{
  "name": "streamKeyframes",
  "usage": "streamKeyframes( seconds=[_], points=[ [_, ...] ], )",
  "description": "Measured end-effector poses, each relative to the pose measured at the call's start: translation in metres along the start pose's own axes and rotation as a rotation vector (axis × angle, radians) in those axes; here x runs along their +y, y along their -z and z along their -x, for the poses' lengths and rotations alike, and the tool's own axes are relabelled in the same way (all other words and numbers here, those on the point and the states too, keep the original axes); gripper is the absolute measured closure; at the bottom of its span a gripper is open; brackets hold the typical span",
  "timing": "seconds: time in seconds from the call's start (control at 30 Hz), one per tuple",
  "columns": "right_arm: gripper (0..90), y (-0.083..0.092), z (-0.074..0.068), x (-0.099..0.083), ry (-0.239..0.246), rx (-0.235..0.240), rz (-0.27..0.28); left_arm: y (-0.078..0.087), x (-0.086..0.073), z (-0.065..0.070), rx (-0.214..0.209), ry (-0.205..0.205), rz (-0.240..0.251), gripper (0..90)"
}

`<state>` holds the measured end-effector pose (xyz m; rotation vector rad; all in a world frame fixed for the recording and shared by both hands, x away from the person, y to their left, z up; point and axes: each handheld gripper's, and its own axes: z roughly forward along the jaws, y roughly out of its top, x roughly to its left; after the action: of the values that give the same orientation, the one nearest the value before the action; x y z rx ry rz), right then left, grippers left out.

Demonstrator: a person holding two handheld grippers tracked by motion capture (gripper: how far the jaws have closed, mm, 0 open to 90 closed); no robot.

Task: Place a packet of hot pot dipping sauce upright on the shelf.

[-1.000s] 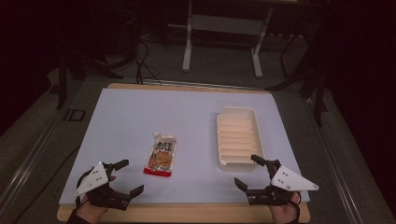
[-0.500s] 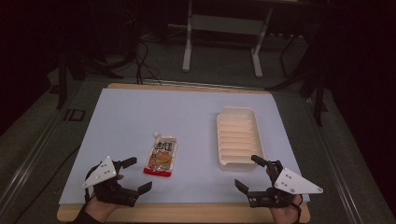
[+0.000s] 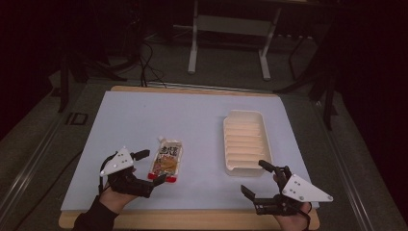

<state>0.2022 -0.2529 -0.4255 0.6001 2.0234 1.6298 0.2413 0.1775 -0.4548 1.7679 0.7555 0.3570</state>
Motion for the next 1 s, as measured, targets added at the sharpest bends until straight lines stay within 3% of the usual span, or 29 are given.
streamKeyframes(
  seconds=[0.17, 0.33, 0.5, 0.6, 0.7, 0.77, 0.8, 1.0],
  points=[
    [10.9, 0.0, 0.0, 0.0, -0.005, 0.004, 0.003, -0.011, 0.008, -0.013, 0.026, 0.041, 0.007, 0.1],
    [10.9, -0.001, -0.001, 0.0, -0.001, 0.014, -0.003, -0.023, 0.016, -0.023, 0.079, 0.026, 0.012, 0.1],
    [10.9, -0.001, -0.001, -0.001, -0.002, 0.018, -0.004, -0.041, 0.019, -0.033, 0.122, 0.028, -0.016, 0.2],
    [11.1, -0.001, -0.001, -0.001, -0.007, 0.022, -0.005, -0.051, 0.017, -0.042, 0.123, 0.061, -0.047, 3.7],
    [11.1, 0.0, -0.001, -0.001, -0.005, 0.024, -0.001, -0.06, 0.012, -0.05, 0.168, 0.068, -0.066, 4.3],
    [11.1, 0.0, -0.001, -0.001, -0.005, 0.025, -0.001, -0.063, 0.01, -0.053, 0.176, 0.077, -0.073, 4.4],
    [11.1, 0.0, -0.002, -0.001, -0.005, 0.027, 0.0, -0.067, 0.005, -0.057, 0.204, 0.081, -0.086, 5.6],
    [11.2, 0.0, -0.002, -0.001, -0.006, 0.031, 0.0, -0.084, -0.015, -0.068, 0.27, 0.038, -0.176, 14.8]
  ],
)
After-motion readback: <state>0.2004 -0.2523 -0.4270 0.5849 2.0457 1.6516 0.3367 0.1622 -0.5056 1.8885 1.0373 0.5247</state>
